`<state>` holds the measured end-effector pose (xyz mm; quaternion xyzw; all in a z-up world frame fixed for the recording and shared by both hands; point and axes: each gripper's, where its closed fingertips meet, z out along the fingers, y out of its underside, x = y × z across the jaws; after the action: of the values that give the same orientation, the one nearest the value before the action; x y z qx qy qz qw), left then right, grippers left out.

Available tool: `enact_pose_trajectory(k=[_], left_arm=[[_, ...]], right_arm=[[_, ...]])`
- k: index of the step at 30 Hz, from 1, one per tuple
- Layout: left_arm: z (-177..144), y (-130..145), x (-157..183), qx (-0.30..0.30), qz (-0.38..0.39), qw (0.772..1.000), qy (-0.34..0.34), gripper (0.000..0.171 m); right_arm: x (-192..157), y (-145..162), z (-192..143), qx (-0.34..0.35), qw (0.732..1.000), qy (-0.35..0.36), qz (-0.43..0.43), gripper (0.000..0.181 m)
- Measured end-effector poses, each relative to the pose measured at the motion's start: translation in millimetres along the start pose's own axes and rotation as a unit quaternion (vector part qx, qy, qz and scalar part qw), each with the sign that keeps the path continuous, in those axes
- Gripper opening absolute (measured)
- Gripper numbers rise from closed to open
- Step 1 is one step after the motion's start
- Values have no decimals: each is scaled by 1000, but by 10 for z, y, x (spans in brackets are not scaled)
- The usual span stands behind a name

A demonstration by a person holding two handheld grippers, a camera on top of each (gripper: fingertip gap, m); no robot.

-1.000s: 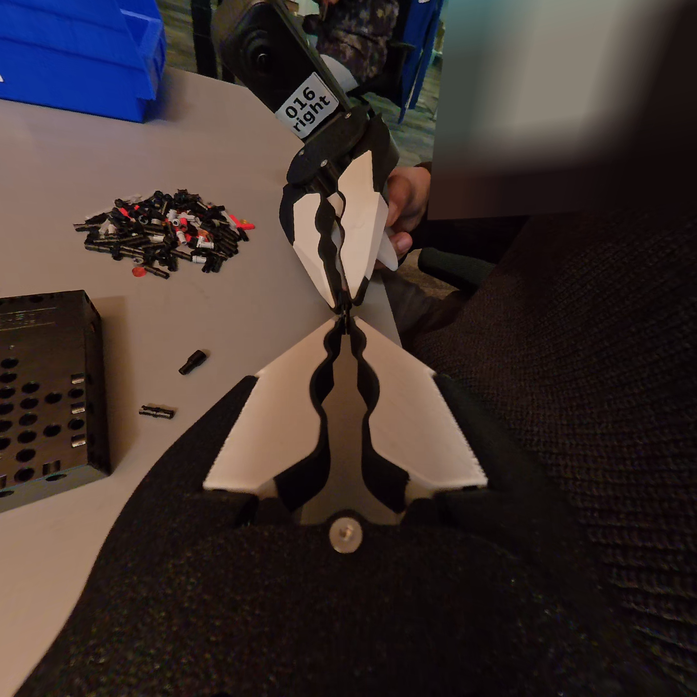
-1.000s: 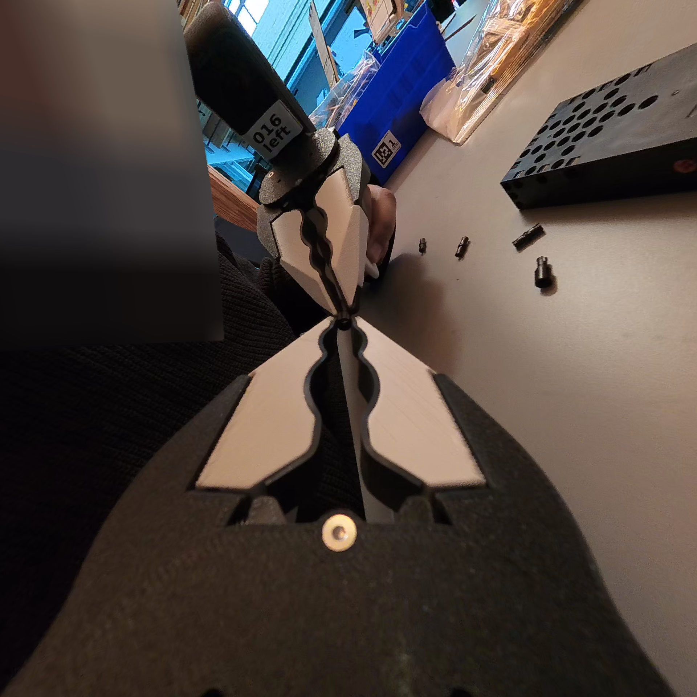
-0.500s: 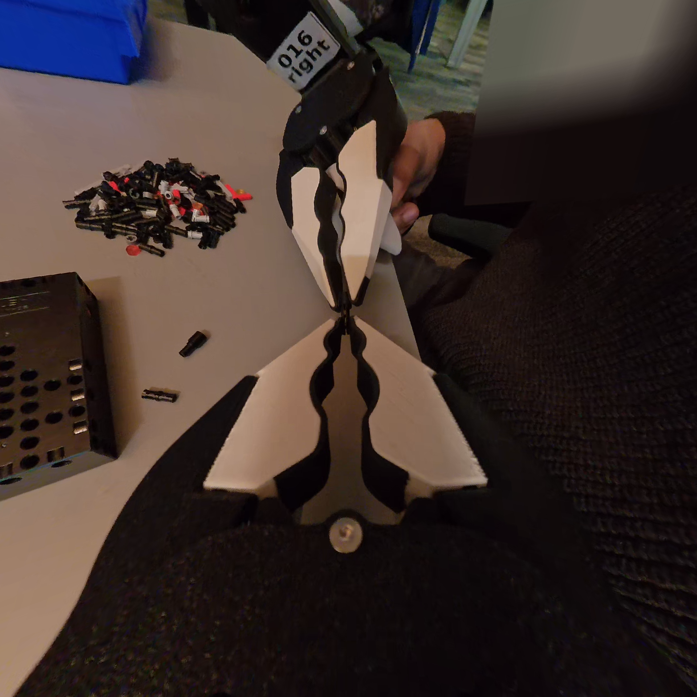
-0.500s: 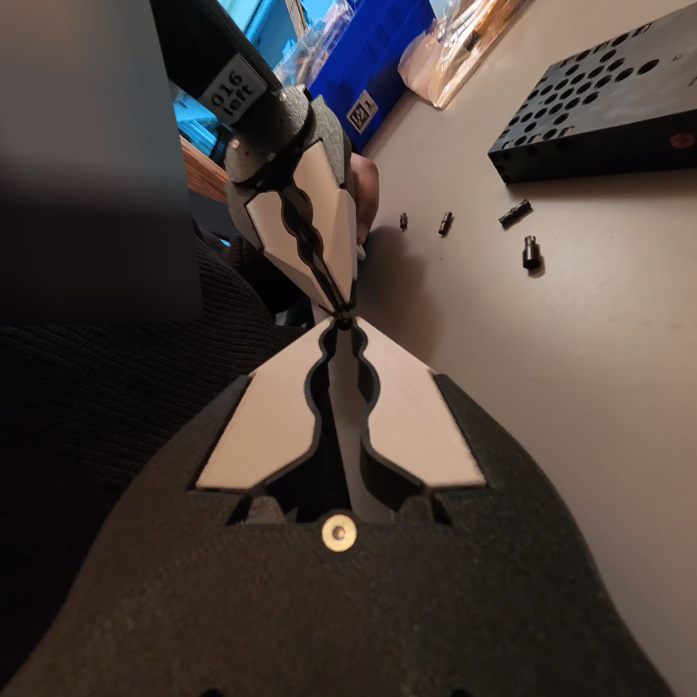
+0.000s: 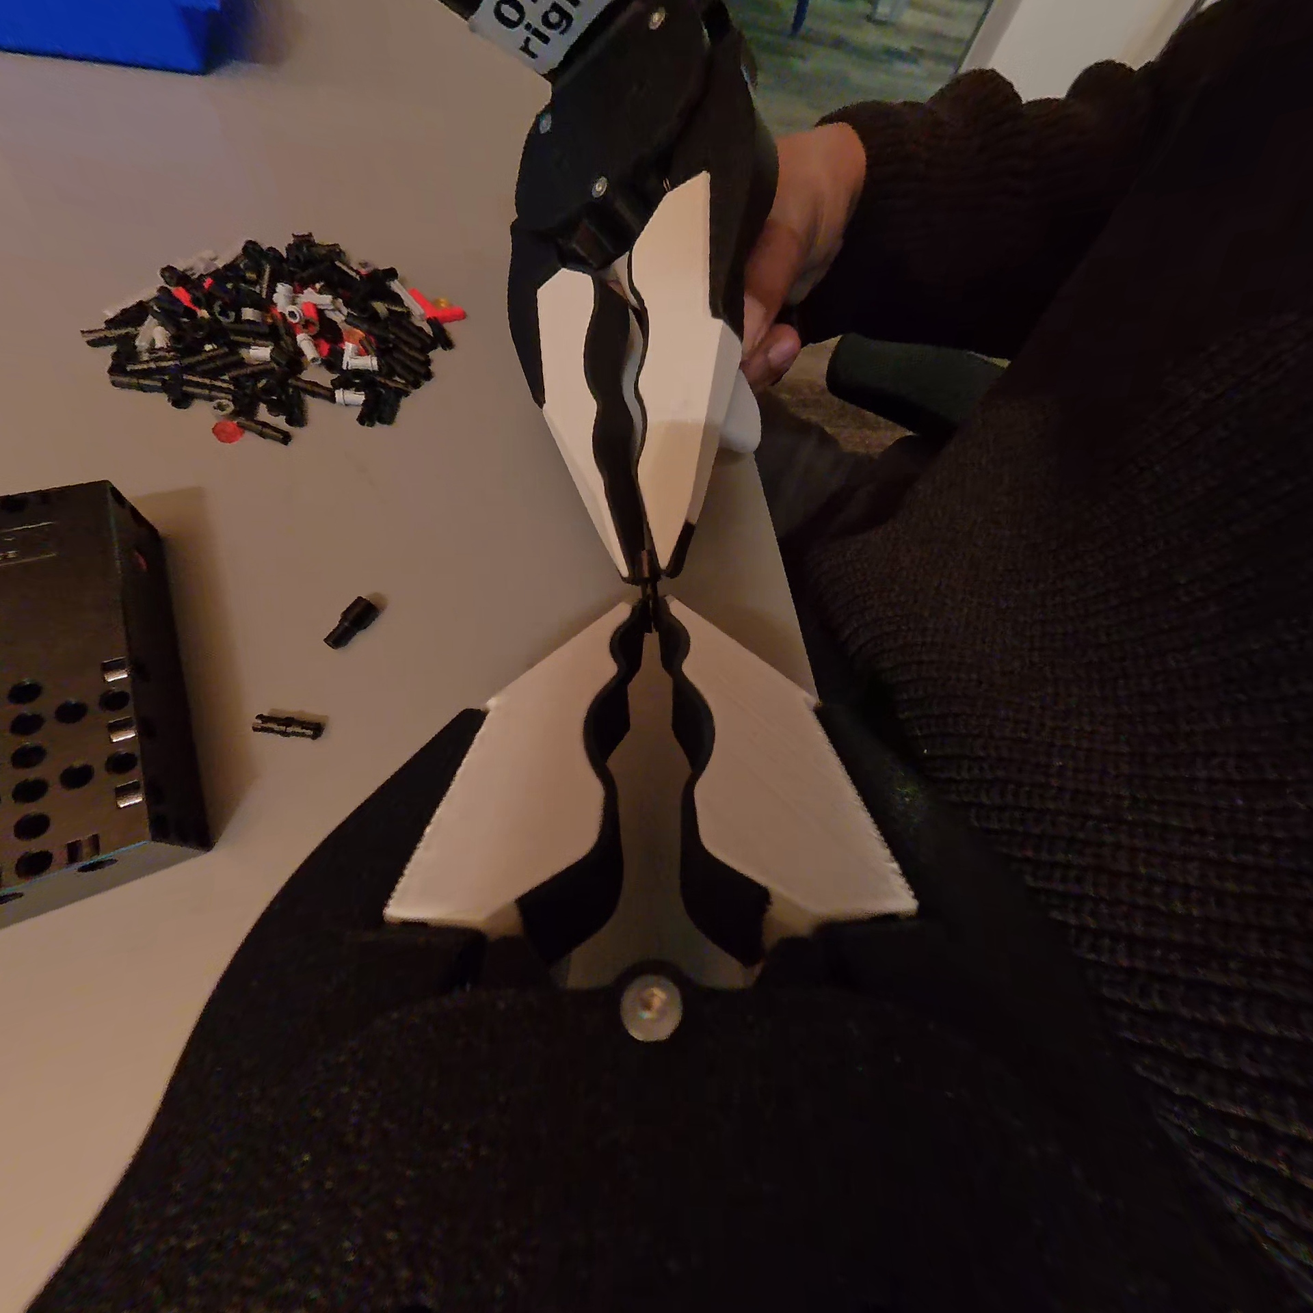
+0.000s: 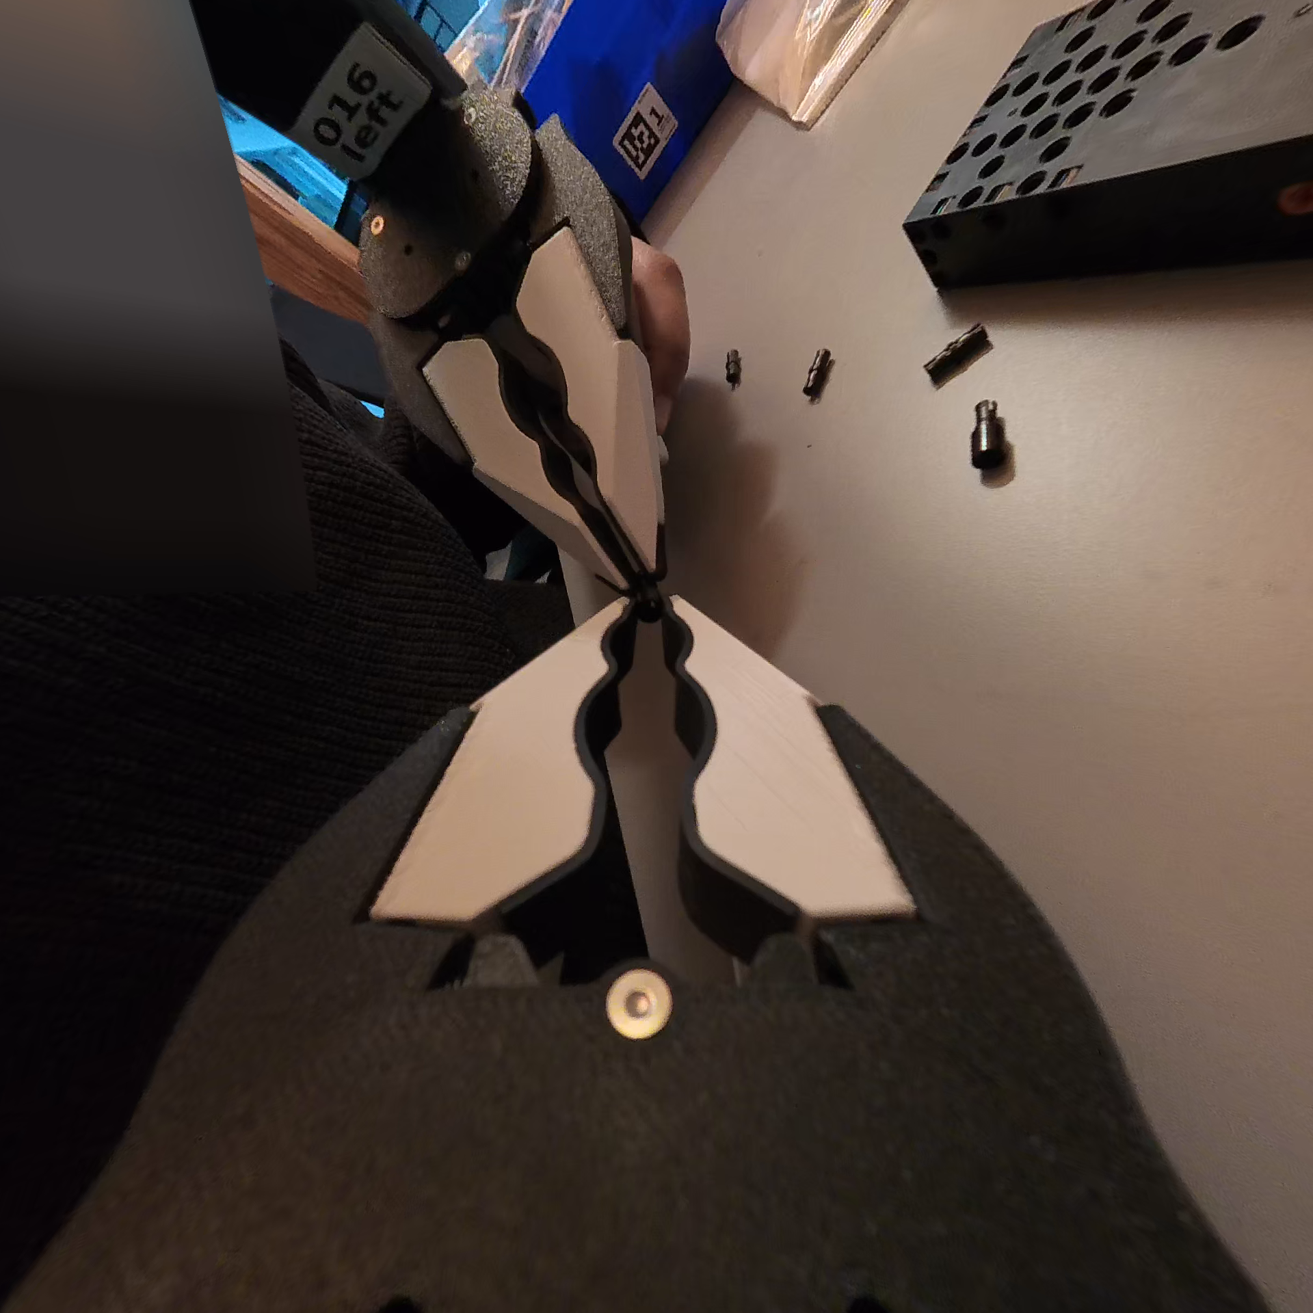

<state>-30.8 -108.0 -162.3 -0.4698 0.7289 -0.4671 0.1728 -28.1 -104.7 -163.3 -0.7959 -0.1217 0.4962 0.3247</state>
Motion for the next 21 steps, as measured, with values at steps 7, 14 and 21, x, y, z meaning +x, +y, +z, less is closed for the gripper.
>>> enact_pose_trajectory(k=[7, 14, 21], left_arm=[[-17, -104, 81, 31, 6, 999, 23, 0], [-132, -78, -255, 36, -13, 997, -62, 0], [-584, -162, -681, 96, -72, 981, -155, 1]], right_arm=[[-42, 34, 99, -18, 1000, -8, -3, 6], [18, -41, 61, 7, 1000, 6, 3, 6], [17, -28, 74, 6, 1000, 15, -13, 7]])
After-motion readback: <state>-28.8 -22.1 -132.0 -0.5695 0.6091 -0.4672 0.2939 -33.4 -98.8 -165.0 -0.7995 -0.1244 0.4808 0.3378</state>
